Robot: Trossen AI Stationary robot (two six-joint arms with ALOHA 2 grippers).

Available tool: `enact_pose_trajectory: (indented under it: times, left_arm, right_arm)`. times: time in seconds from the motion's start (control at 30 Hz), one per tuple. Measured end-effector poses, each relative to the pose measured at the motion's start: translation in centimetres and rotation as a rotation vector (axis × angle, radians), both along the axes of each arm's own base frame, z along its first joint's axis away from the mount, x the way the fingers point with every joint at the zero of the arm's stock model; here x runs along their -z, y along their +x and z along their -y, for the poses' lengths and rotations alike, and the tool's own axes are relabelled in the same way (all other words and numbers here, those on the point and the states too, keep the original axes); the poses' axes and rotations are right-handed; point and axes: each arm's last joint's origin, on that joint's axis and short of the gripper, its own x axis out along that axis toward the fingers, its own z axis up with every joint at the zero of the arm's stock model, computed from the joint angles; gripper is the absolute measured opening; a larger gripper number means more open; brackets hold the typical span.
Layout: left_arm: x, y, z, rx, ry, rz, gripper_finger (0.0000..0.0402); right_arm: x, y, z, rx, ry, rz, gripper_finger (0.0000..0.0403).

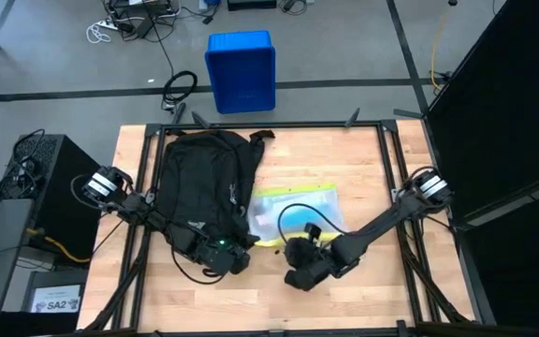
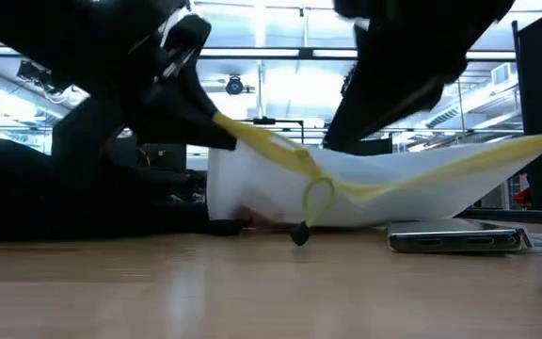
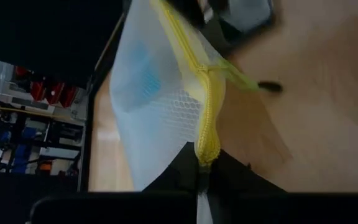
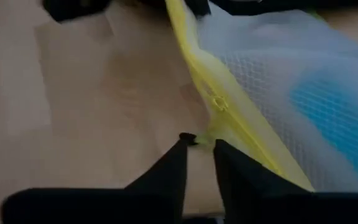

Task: Unpack backpack
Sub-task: Open the zip lock bag

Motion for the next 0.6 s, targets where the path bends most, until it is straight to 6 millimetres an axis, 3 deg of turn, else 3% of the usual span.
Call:
enact_pose_trajectory:
  times: [0.33, 0.6]
  left_arm:
    - [-0.2, 0.2, 0.0, 0.002, -0.020, 0.020, 0.0000]
    - [-0.5, 0.4, 0.0, -0.011, -0.036, 0.056, 0.0000]
  right_arm:
    - [2.6, 2.2, 2.5, 0.080, 0.053, -0.043, 0.0208]
    - [2.8, 3.2, 2.9, 0.052, 0.092, -0.007, 0.0248]
